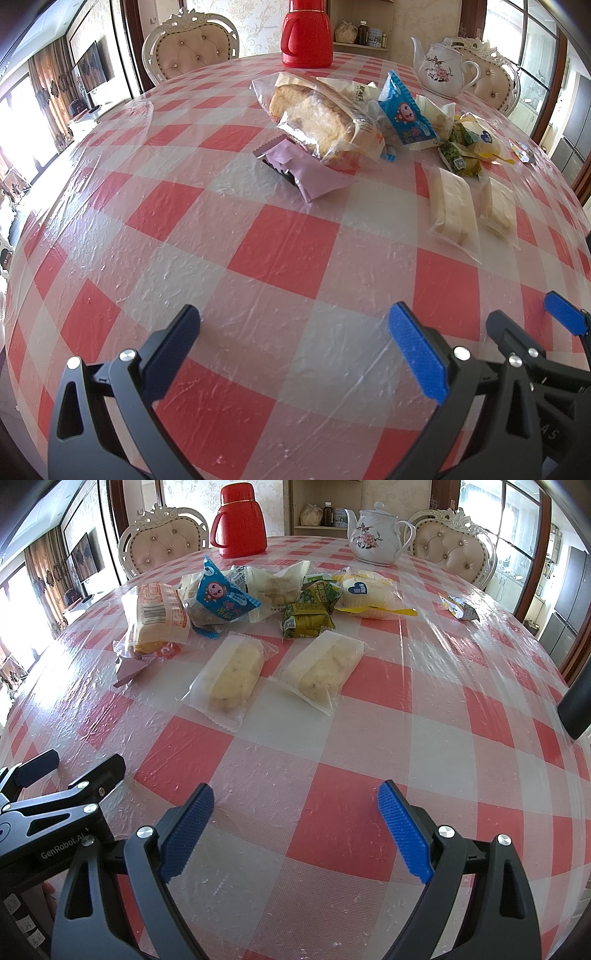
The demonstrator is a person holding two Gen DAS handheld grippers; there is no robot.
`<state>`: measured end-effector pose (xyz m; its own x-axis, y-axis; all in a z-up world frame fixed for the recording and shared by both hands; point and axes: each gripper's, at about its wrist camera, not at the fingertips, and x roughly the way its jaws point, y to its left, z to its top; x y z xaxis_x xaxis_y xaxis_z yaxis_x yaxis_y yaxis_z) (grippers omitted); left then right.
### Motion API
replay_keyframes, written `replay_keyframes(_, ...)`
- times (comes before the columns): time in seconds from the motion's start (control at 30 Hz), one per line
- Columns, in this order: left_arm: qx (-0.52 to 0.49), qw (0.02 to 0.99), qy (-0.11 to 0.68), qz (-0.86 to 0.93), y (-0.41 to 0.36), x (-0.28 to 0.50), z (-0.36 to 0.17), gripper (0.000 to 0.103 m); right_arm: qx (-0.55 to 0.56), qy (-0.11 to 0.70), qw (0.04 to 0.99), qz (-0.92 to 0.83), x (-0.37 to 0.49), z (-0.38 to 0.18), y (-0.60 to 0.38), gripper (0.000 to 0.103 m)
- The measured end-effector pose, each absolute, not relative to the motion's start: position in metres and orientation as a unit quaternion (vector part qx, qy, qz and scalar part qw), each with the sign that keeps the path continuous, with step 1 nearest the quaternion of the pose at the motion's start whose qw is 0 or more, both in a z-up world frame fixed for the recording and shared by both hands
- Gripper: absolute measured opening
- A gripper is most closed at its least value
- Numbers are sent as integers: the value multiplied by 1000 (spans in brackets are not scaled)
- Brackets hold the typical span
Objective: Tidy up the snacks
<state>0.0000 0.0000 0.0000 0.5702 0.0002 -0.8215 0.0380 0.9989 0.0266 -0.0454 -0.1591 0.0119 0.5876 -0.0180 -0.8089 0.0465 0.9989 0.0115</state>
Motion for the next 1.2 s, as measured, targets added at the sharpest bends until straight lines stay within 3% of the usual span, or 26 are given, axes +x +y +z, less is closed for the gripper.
replay_keyframes(1.1,19,886,464,-10,0,0,0,102,-6,480,877,23,-49,16,-163,86)
replay_keyframes(1.2,22,883,468,-18,2,0,0,102,6,446,894,35,-56,31,-191,86)
